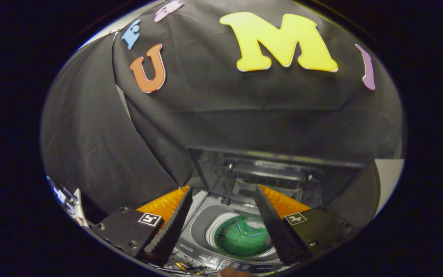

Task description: Put the clothes into the washing machine and then close the washing machine lid.

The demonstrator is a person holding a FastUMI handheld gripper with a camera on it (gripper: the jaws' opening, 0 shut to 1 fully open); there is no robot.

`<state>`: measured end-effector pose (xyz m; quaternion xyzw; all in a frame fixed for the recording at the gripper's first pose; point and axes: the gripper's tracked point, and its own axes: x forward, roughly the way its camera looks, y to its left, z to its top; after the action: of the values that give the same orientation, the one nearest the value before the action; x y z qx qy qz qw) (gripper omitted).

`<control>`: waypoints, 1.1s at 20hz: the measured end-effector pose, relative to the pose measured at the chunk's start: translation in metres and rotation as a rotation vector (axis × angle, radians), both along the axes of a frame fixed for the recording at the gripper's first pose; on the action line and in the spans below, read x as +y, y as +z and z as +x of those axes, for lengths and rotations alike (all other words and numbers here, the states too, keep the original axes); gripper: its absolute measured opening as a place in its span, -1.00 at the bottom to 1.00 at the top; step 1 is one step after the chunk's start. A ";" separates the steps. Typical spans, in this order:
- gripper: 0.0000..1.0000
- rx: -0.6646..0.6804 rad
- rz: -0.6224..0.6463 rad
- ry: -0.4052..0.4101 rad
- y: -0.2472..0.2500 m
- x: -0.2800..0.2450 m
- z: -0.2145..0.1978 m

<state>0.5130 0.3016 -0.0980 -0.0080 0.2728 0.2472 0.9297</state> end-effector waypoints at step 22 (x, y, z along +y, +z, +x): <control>1.00 0.080 -0.048 -0.273 -0.028 -0.038 0.138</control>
<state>0.6515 0.2636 -0.1256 0.0168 0.3141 0.1119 0.9426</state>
